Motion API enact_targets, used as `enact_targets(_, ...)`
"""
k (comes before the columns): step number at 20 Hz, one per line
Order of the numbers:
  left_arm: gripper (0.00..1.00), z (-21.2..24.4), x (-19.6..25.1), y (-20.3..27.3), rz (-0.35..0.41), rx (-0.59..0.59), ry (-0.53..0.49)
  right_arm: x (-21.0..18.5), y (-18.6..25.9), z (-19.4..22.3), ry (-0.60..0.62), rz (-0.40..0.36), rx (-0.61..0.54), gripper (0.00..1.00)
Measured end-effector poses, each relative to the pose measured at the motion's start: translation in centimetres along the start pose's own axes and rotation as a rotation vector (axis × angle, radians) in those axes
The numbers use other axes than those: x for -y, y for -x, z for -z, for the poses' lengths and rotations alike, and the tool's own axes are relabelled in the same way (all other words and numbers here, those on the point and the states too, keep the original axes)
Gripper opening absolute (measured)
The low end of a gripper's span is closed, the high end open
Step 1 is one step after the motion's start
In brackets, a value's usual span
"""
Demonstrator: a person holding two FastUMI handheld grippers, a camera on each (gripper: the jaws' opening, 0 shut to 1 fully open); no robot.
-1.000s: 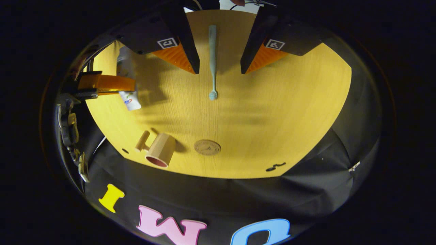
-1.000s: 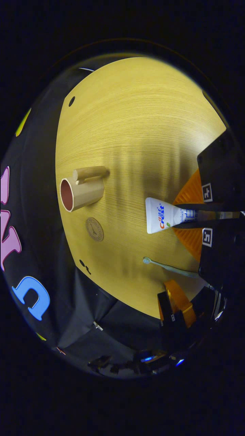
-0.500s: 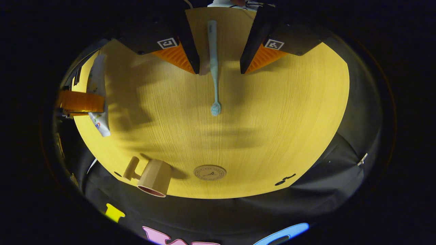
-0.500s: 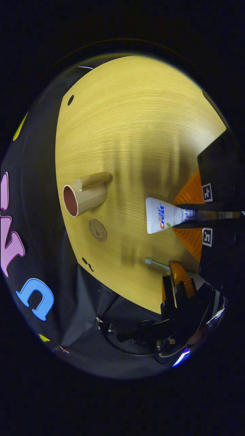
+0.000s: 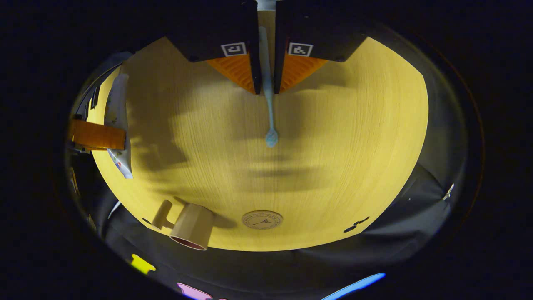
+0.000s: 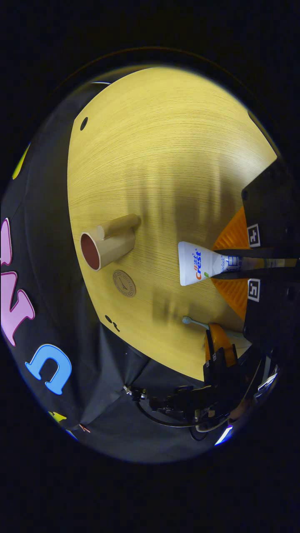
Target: Put the toothbrush and toothpaste on the desktop into the cup, then pick up the cup and place it on the coaster on the desktop.
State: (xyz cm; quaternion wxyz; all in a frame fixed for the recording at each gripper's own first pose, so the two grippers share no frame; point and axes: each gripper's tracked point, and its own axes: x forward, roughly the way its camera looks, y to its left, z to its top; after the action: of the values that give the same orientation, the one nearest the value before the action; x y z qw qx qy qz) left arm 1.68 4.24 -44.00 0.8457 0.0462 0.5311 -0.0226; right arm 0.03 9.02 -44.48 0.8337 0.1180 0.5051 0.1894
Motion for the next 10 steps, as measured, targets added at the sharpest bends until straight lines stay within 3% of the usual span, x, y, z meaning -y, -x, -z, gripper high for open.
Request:
enact_targets(4,0.07,-0.5,0.4,-0.4,0.018,0.053,0.020,0.1,0.1,-0.1,0.003,-0.001,0.018,0.12)
enact_targets(7,0.07,-1.0,0.6,0.2,0.058,0.104,0.093,0.1,0.0,0.0,-0.004,-0.013,0.036,0.13)
enact_targets(10,0.06,-2.2,0.8,1.1,0.071,0.170,0.099,0.0,0.1,-0.2,-0.016,-0.030,0.071,0.13)
